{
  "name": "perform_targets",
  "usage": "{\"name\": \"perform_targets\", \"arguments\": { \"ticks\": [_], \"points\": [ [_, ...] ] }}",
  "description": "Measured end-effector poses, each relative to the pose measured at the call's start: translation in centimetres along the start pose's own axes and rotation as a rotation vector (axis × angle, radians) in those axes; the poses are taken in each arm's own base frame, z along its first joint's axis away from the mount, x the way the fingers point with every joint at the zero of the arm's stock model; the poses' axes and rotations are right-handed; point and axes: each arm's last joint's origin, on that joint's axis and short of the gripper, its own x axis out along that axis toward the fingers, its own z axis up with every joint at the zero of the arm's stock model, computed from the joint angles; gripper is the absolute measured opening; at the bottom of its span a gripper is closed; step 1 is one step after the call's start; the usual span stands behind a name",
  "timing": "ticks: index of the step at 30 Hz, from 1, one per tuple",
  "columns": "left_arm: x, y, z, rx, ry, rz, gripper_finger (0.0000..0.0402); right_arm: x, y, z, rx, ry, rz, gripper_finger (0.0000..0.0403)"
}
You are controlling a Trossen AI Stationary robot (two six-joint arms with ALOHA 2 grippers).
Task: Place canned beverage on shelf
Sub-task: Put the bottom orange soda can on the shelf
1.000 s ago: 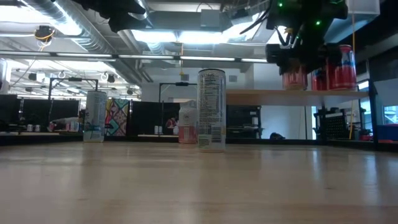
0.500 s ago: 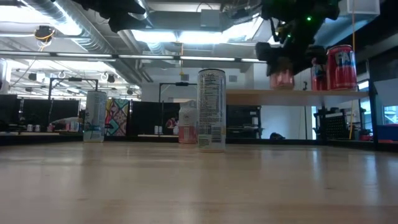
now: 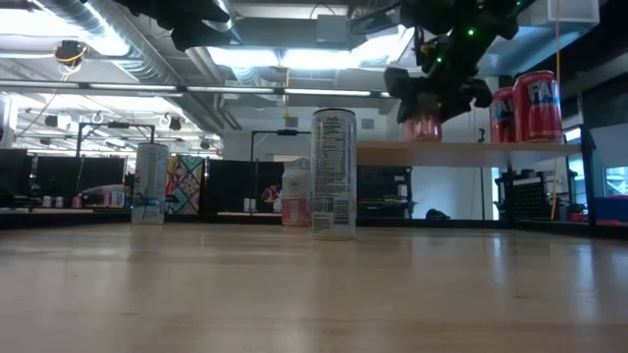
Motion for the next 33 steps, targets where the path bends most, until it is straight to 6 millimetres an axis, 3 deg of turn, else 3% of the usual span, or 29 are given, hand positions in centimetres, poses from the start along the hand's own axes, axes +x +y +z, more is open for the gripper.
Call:
{"name": "perform_targets", "arguments": {
  "ticks": [5,7,15,23,27,33],
  "points": [
    [0.0,0.0,0.0,0.0,0.0,0.0,0.0309,-0.2,0.0,0.2,0.004,0.016,0.038,0.0371],
    [0.0,0.0,0.0,0.0,0.0,0.0,0.0309,-0.7,-0.1,0.8,0.01,0.026,0.055,0.0387],
    [0.0,0.0,0.0,-0.003,0.0,0.003,0.0309,-4.0,0.2,6.2,-0.038,0.107,0.108,0.0348],
    [0.0,0.1,0.0,-0.002,0.002,0.034,0.0309,-7.6,-0.6,11.4,-0.011,0.167,0.191,0.0341],
    [0.0,0.1,0.0,-0.002,0.002,0.035,0.0309,-7.6,-0.5,11.8,0.029,0.215,0.257,0.0341],
    [0.0,0.1,0.0,-0.002,0.003,0.036,0.0309,-6.1,-0.6,11.4,0.008,0.266,0.192,0.0341]
  ]
}}
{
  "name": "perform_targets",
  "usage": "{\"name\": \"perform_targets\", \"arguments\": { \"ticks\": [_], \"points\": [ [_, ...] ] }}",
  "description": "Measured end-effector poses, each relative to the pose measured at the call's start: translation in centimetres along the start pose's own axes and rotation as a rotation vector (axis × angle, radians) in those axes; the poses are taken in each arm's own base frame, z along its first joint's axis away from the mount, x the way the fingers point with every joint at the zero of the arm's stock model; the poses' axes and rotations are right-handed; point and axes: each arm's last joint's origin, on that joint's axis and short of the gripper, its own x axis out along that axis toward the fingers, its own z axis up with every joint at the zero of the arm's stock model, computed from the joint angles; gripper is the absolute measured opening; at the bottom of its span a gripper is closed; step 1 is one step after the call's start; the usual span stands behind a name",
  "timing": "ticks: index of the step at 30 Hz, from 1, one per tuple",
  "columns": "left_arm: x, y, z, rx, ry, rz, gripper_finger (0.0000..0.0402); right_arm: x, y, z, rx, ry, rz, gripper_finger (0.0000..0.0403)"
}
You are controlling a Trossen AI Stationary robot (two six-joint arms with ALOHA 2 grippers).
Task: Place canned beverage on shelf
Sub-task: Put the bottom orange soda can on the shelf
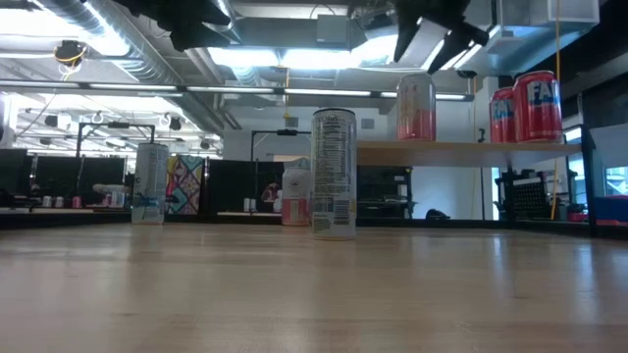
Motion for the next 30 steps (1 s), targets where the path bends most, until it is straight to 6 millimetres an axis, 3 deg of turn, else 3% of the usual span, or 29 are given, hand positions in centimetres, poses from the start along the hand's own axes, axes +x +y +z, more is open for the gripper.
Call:
{"name": "perform_targets", "arguments": {
  "ticks": [13,22,28,30],
  "points": [
    [0.0,0.0,0.0,0.001,0.0,0.005,0.0309,3.5,1.2,-0.8,-0.106,0.089,-0.064,0.0342],
    [0.0,0.1,0.0,0.001,0.001,0.018,0.0309,3.9,1.0,-1.5,-0.117,0.186,-0.085,0.0339],
    [0.0,0.1,0.0,0.003,0.001,0.018,0.0309,3.7,0.8,-1.6,-0.126,0.205,-0.078,0.0257],
    [0.0,0.0,0.0,0.003,0.001,0.018,0.0309,3.4,0.7,-1.6,-0.131,0.206,-0.069,0.025]
  ]
}}
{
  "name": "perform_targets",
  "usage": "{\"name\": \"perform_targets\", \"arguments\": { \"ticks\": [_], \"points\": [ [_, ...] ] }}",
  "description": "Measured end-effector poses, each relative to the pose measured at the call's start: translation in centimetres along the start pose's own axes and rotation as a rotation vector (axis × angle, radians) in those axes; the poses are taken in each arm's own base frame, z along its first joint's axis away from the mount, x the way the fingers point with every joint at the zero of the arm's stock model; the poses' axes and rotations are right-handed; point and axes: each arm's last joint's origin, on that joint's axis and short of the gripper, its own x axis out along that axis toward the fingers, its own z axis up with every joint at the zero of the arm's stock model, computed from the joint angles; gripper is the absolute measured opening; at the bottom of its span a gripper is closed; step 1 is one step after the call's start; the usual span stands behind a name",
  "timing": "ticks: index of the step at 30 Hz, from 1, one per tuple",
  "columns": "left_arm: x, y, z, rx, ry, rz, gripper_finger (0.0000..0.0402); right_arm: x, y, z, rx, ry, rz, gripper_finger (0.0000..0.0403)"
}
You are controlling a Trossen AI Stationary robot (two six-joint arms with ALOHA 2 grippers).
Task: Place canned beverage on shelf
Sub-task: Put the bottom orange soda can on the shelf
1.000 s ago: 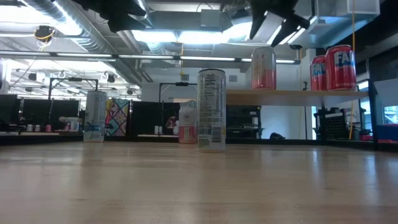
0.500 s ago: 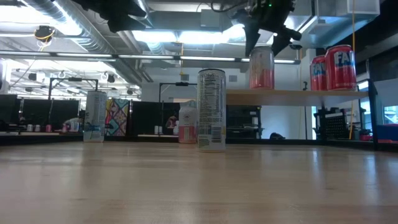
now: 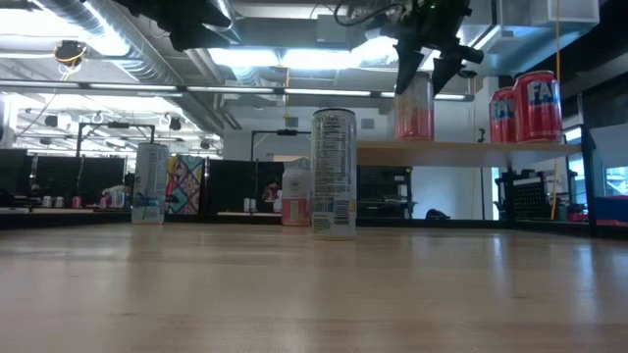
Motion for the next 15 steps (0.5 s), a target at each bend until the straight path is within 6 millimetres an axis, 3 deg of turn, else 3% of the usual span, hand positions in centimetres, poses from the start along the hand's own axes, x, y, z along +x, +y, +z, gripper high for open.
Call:
{"name": "perform_targets", "arguments": {
  "ticks": [5,15],
  "points": [
    [0.0,0.0,0.0,0.0,0.0,0.0,0.0309,-1.7,-1.0,0.3,-0.047,-0.023,0.016,0.025],
    [0.0,0.0,0.0,-0.025,0.0,0.0,0.0309,-3.7,-6.7,2.2,-0.193,-0.021,-0.019,0.025]
  ]
}}
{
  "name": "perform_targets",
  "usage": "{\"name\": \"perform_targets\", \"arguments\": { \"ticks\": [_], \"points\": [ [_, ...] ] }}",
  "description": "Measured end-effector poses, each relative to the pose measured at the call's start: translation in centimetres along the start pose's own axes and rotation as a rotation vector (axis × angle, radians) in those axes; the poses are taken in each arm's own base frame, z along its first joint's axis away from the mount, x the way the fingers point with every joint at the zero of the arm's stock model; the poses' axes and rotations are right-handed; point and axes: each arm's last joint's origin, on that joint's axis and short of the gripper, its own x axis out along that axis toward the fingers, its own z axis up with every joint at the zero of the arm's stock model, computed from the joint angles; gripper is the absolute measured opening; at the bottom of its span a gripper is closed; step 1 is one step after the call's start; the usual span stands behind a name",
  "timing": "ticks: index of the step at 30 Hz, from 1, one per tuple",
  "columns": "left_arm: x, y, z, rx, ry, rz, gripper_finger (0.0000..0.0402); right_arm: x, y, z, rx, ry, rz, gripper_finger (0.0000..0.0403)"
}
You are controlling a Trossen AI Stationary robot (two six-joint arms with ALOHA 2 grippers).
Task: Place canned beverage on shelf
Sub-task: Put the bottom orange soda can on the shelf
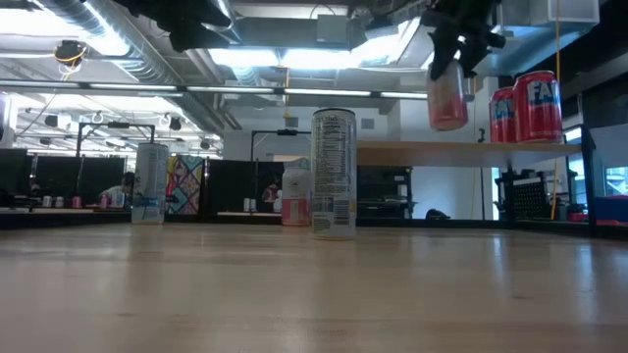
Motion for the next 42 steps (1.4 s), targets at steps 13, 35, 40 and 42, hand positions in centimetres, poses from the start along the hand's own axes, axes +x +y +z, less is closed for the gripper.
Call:
{"name": "perform_targets", "arguments": {
  "ticks": [13,35,40,42],
  "points": [
    [0.0,0.0,0.0,-0.064,0.0,-0.002,0.0309,0.7,-5.4,-1.3,-0.143,-0.056,0.128,0.025],
    [0.0,0.0,0.0,-0.062,-0.003,0.004,0.0309,2.5,-7.4,-2.0,-0.256,-0.013,0.187,0.025],
    [0.0,0.0,0.3,-0.058,-0.032,0.005,0.0309,2.9,-7.4,-2.2,-0.259,0.032,0.172,0.025],
    [0.0,0.0,0.5,-0.056,-0.049,0.004,0.0309,2.9,-7.4,-2.1,-0.258,0.031,0.172,0.025]
  ]
}}
